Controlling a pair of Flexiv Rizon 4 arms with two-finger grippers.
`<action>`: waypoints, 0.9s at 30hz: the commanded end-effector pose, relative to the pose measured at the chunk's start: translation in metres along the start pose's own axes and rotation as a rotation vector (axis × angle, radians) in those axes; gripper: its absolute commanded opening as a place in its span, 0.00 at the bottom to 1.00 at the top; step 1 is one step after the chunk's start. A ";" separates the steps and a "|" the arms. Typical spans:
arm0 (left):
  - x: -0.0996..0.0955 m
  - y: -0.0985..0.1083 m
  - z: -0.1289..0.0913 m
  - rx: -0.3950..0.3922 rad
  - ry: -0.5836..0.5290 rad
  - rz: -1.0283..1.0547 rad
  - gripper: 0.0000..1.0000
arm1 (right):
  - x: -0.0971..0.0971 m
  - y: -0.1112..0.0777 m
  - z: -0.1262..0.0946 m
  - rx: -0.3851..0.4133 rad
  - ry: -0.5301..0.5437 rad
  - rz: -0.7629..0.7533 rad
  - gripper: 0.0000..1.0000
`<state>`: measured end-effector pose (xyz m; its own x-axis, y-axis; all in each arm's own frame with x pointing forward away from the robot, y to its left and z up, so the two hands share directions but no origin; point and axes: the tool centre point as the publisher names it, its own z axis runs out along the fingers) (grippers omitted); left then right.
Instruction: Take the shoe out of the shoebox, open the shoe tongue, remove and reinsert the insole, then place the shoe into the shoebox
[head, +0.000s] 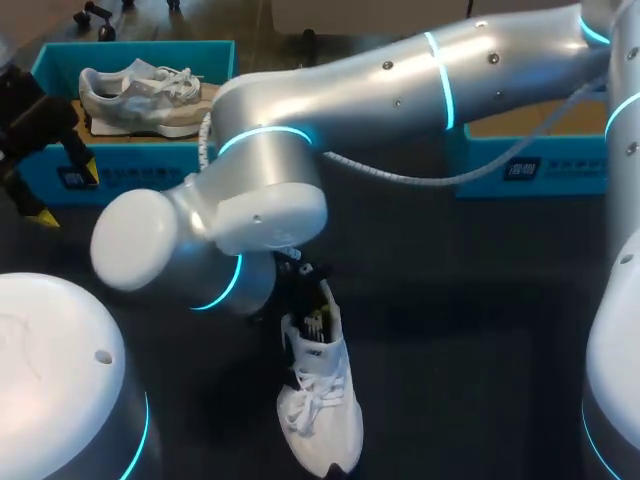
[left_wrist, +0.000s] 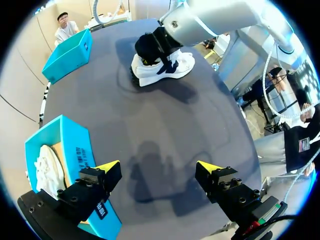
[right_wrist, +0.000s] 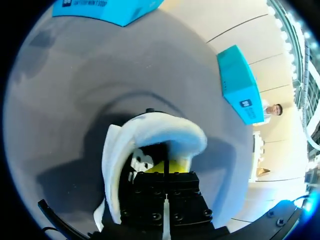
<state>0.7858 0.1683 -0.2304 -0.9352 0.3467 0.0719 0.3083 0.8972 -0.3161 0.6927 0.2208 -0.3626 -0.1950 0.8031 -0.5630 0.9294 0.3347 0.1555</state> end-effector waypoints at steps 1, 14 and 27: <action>0.000 0.000 -0.001 -0.003 0.003 0.000 1.00 | -0.002 -0.008 0.000 -0.009 -0.028 0.526 0.00; 0.000 0.000 -0.001 -0.003 0.003 0.000 1.00 | 0.007 -0.013 0.038 0.045 0.069 0.507 0.00; 0.000 0.000 -0.001 -0.003 0.003 0.000 1.00 | 0.013 -0.006 0.007 -0.039 0.161 0.471 0.00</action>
<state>0.7858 0.1683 -0.2303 -0.9352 0.3468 0.0719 0.3084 0.8973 -0.3160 0.6953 0.2280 -0.3897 -0.2160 0.8802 -0.4226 0.9271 0.3207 0.1942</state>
